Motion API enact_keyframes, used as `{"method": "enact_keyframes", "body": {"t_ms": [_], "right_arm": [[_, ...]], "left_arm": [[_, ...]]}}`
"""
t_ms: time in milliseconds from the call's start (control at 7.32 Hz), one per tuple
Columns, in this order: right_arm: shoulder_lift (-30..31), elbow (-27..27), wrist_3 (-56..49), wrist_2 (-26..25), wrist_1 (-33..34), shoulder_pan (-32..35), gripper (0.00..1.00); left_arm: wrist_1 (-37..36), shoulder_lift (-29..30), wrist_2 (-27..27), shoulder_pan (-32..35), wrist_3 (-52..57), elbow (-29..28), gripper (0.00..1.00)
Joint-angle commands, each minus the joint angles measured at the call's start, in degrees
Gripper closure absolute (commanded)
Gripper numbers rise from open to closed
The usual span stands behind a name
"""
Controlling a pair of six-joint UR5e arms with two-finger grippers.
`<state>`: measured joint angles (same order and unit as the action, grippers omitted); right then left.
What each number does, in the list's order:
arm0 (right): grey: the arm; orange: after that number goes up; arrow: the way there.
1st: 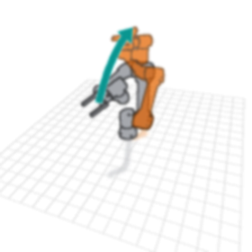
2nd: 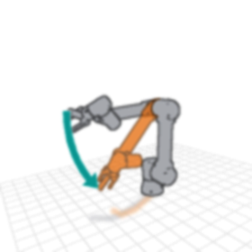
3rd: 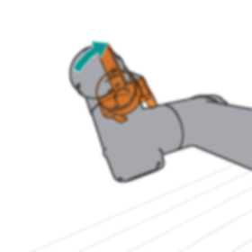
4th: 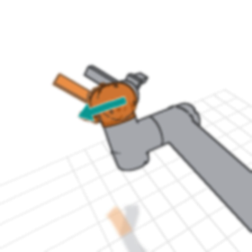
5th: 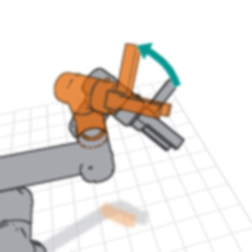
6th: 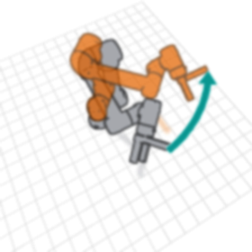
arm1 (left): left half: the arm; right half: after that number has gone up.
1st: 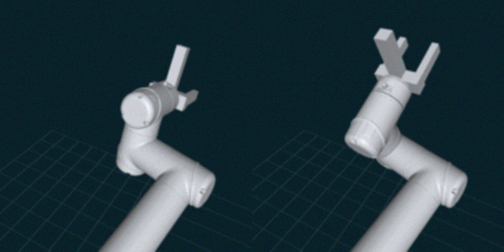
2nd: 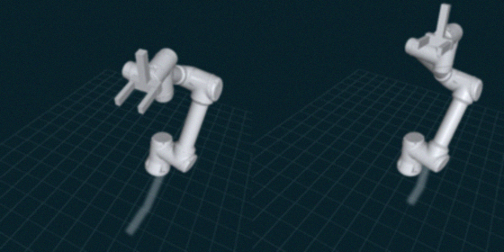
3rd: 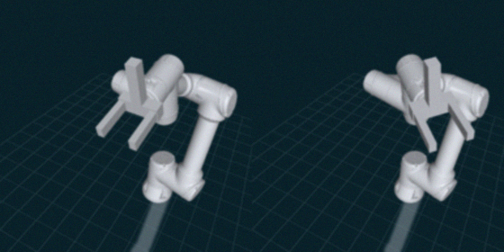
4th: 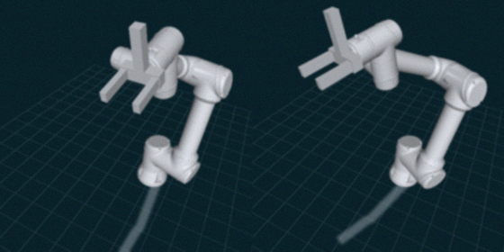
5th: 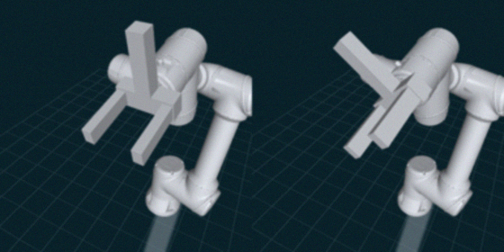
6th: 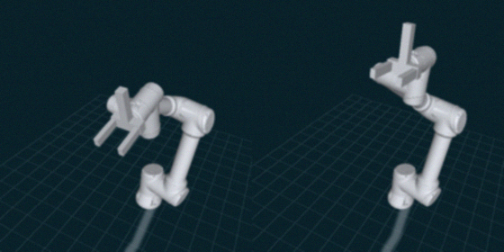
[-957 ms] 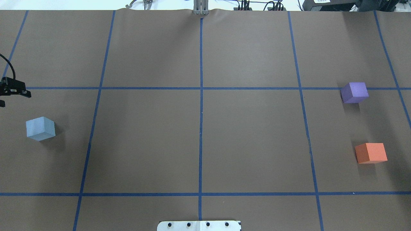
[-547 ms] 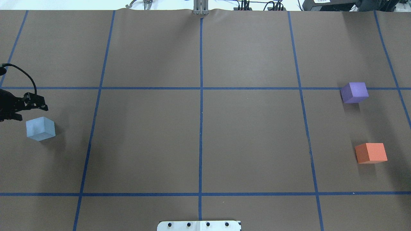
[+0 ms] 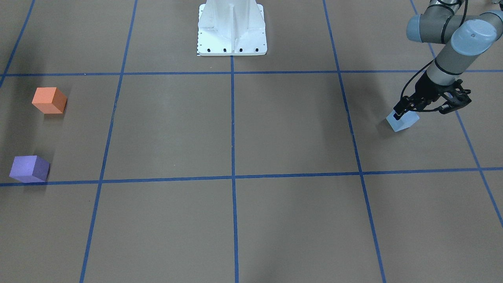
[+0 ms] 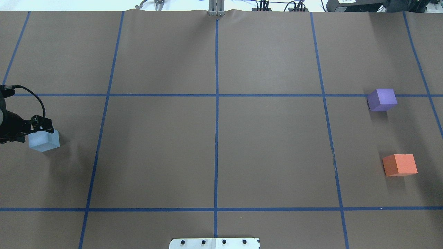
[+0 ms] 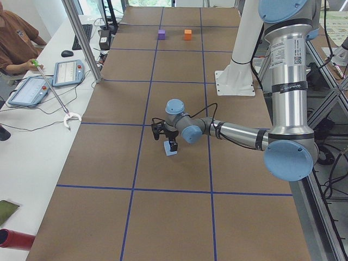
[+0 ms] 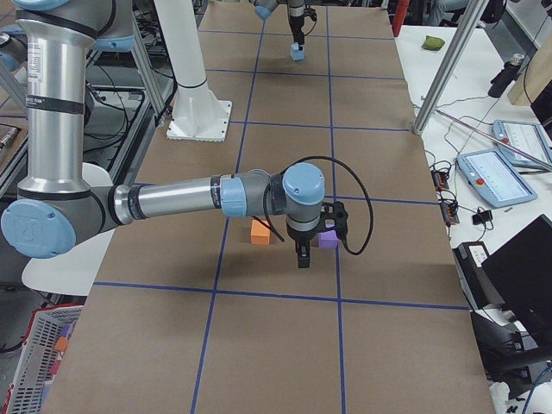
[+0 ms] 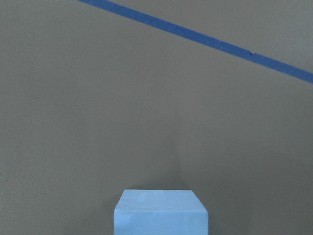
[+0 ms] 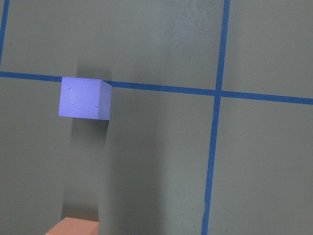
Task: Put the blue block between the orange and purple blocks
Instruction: 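Lower the left gripper onto the light blue cube and close it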
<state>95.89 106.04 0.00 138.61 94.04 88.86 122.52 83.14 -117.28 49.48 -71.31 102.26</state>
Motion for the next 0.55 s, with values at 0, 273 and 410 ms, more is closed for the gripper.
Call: {"method": "enact_keyframes", "body": {"t_ms": [0,273,410], "right_arm": [[0.0,-0.13,-0.09,0.0,0.0,0.0,0.0],[0.08,-0.05,0.0,0.0,0.0,0.0,0.0],[0.08,-0.04,0.0,0.08,0.0,0.0,0.0]], "left_arm": [[-0.09,-0.17,1.08,-1.75,0.03,-0.3,0.0],[0.0,0.0,2.49,-3.07,0.03,-1.62,0.0],[0.0,0.0,2.49,-3.08,0.03,-1.71,0.0]]}}
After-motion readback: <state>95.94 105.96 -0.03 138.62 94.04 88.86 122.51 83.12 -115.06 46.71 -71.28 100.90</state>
